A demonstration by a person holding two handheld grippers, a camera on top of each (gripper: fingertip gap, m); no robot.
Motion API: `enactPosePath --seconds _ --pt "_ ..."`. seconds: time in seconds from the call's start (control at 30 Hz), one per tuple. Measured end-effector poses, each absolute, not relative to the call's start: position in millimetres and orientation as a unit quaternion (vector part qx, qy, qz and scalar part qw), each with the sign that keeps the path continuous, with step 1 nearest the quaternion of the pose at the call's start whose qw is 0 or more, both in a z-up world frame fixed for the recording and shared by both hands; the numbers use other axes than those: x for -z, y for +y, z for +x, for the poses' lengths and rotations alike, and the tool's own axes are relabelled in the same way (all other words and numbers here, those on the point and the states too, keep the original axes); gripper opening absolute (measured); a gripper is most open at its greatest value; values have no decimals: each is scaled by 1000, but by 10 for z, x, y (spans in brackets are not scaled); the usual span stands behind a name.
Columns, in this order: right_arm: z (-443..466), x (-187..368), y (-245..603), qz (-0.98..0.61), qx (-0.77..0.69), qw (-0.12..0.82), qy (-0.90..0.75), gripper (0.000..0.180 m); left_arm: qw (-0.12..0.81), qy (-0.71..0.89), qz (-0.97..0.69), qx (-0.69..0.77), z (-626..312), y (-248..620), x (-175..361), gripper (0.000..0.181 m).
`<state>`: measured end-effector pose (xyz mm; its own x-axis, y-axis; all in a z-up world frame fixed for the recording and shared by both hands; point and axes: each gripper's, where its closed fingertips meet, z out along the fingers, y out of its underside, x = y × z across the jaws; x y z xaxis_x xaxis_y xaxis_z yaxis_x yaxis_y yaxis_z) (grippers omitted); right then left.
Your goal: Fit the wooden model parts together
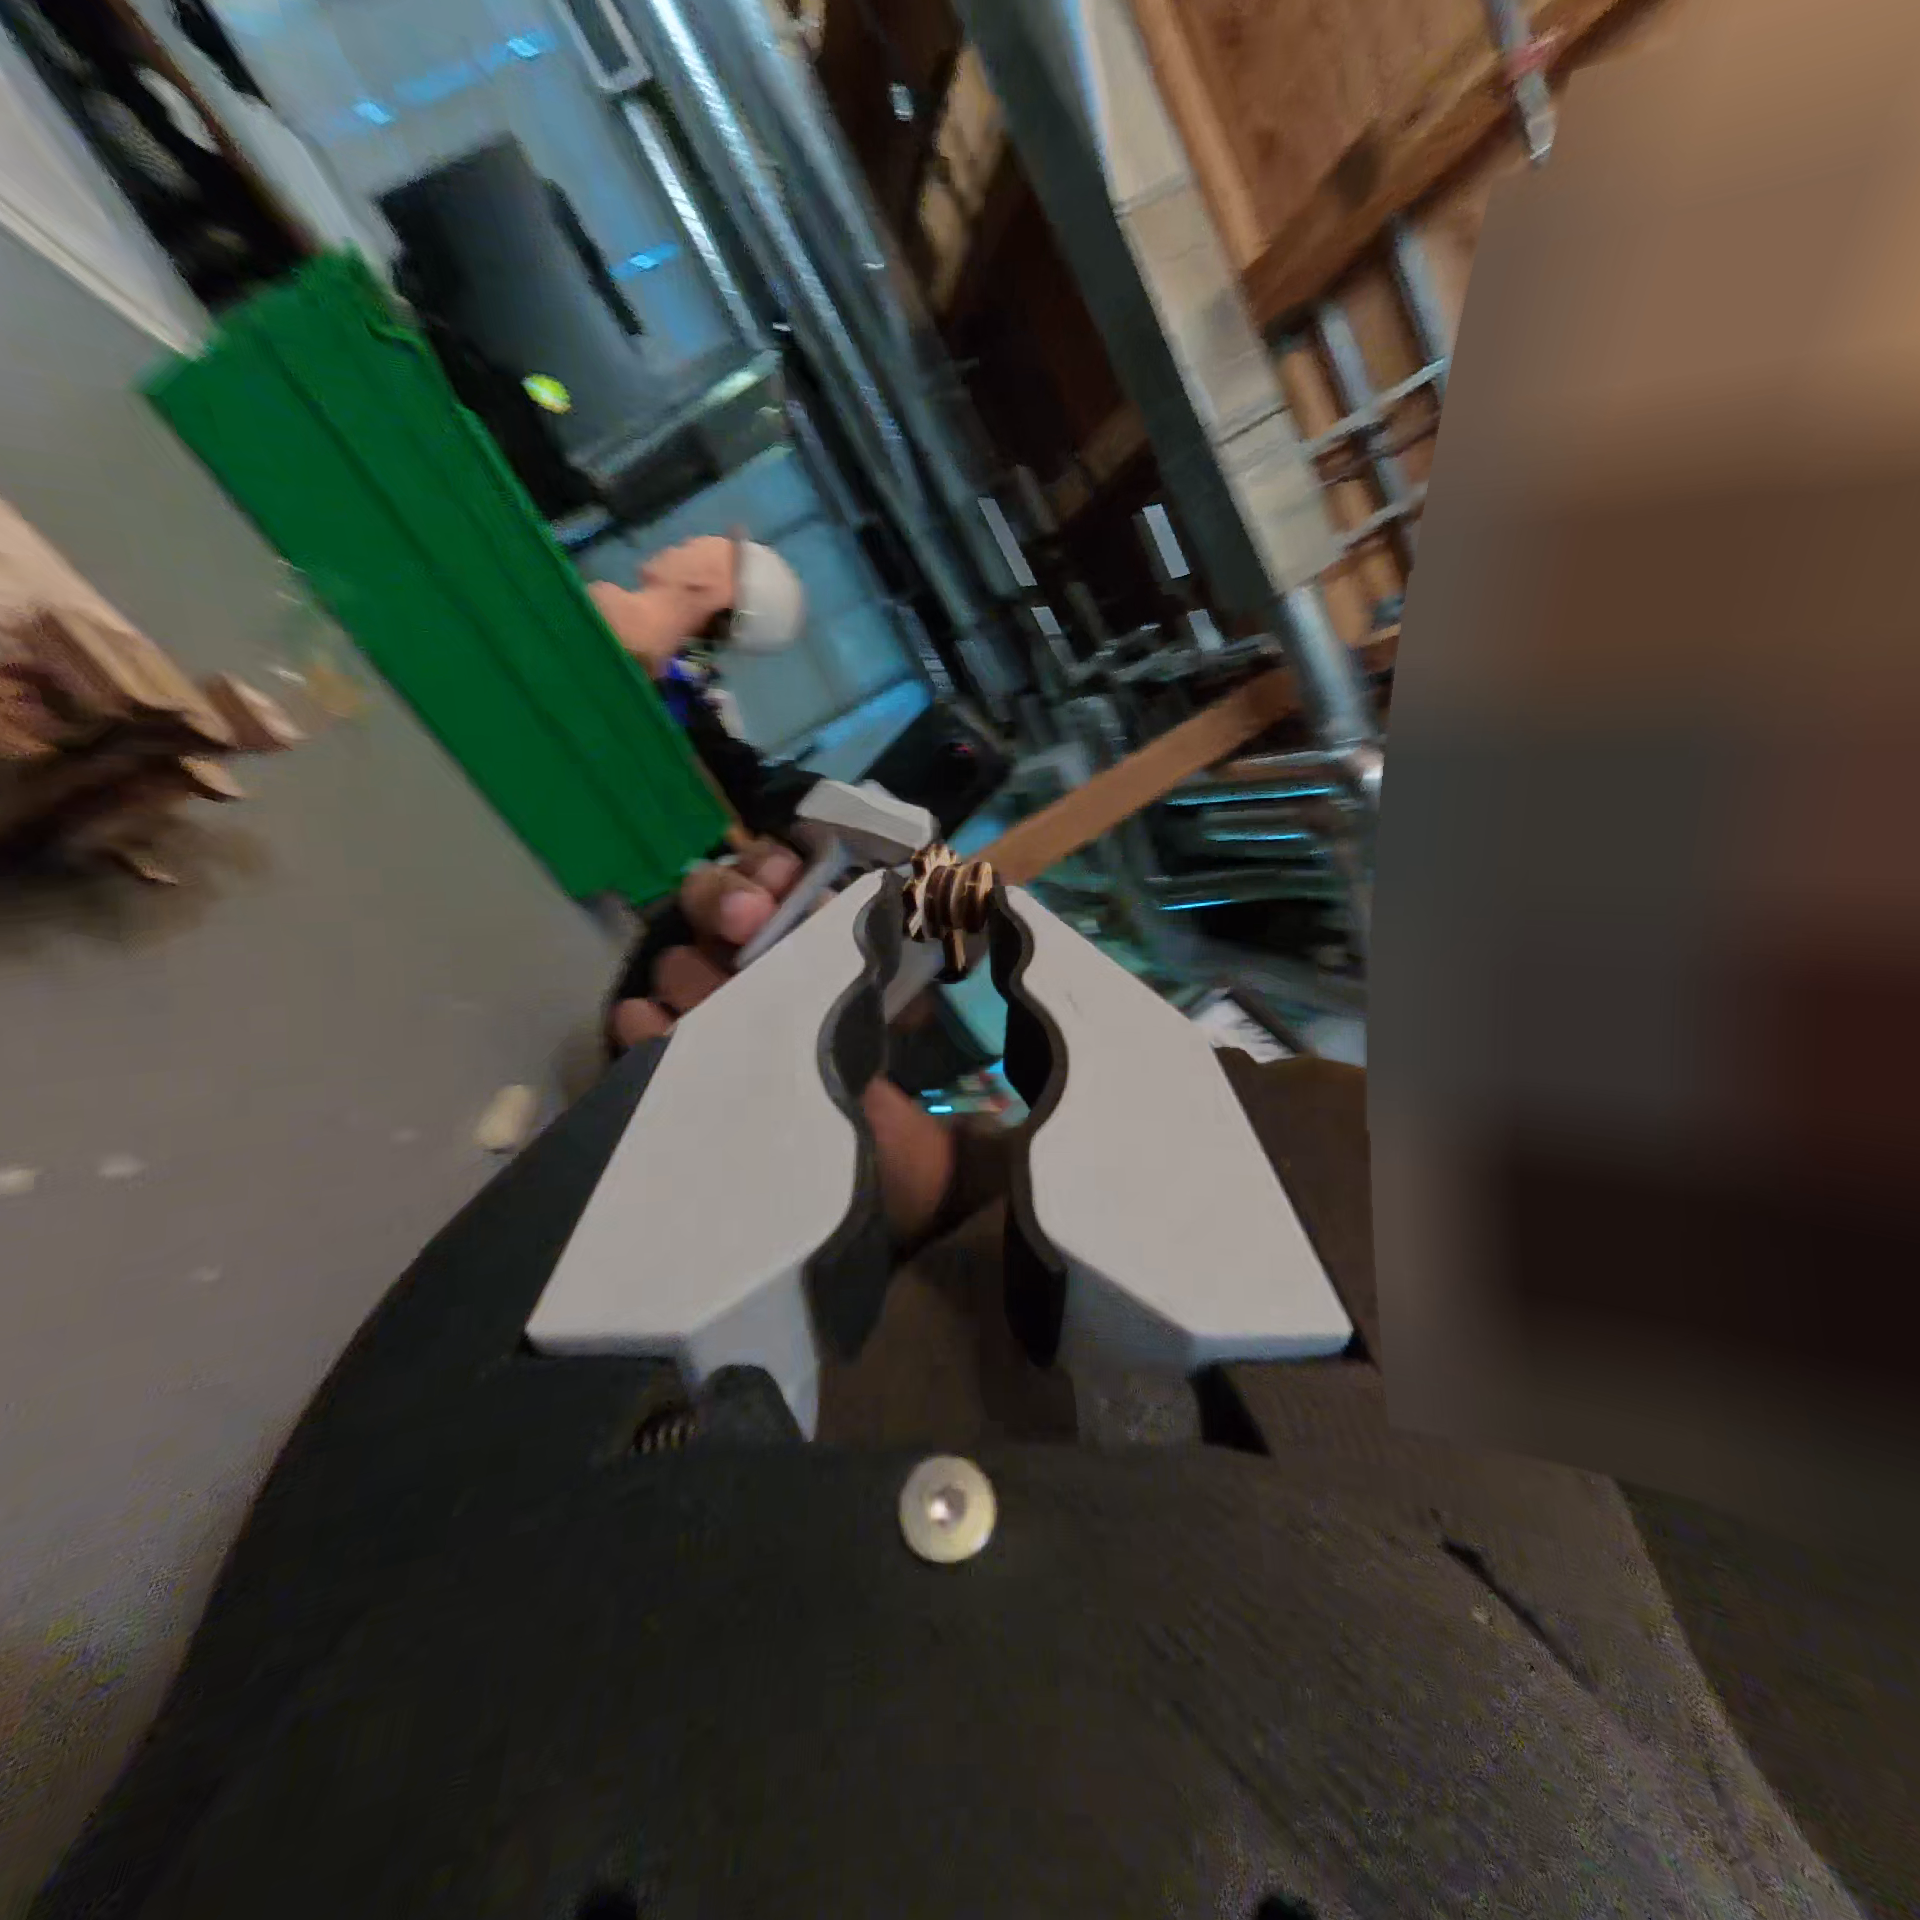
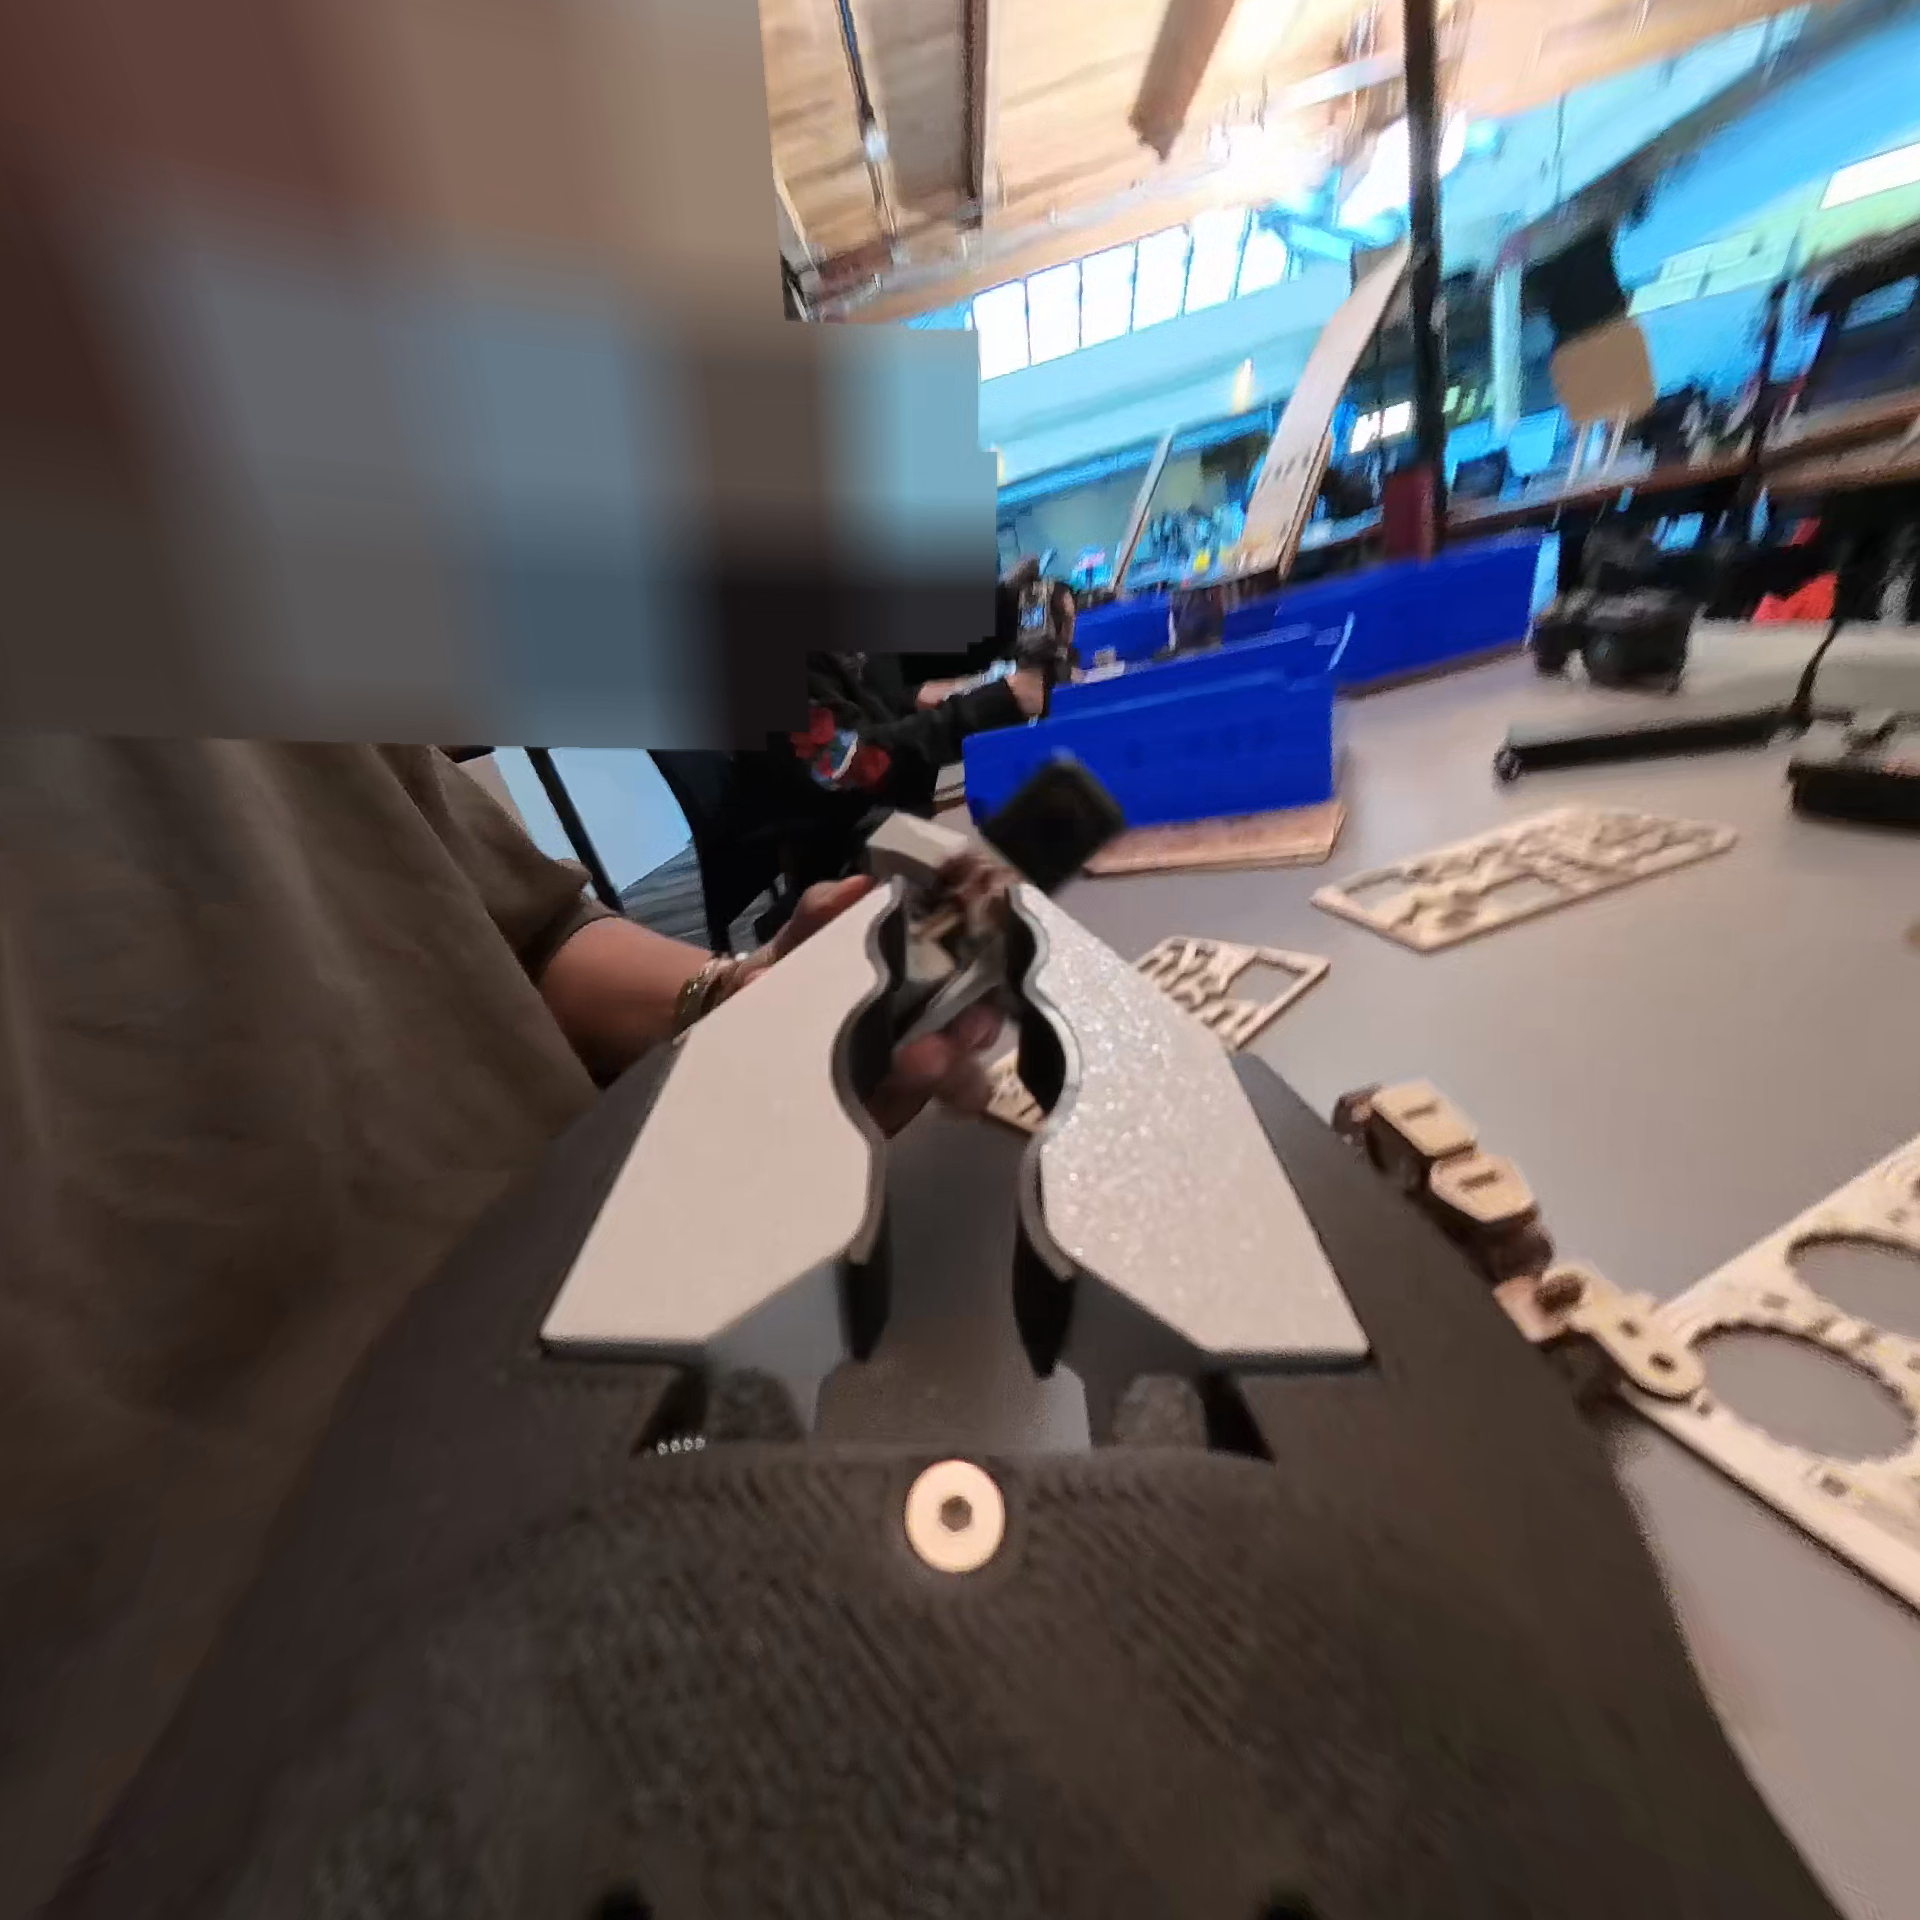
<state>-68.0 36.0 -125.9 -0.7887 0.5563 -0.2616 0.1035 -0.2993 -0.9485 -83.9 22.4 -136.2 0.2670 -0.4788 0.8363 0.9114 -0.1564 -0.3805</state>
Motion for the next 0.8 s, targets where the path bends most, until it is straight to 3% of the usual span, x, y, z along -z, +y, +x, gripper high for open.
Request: enactPosePath --seconds 0.2,0.43,0.8 --pt "-756 1523 286 -337 -717 100 -603 29 635 -180 -618 427 -821 311 1531 13" --pt "-746 1608 292 -359 -718 45 -595 17 643 -141 -675 334 -749 364 1612 13" --pt "-708 1582 300 -352 -730 14 -585 14 644 -104 -686 321 -682 353 1594 14"
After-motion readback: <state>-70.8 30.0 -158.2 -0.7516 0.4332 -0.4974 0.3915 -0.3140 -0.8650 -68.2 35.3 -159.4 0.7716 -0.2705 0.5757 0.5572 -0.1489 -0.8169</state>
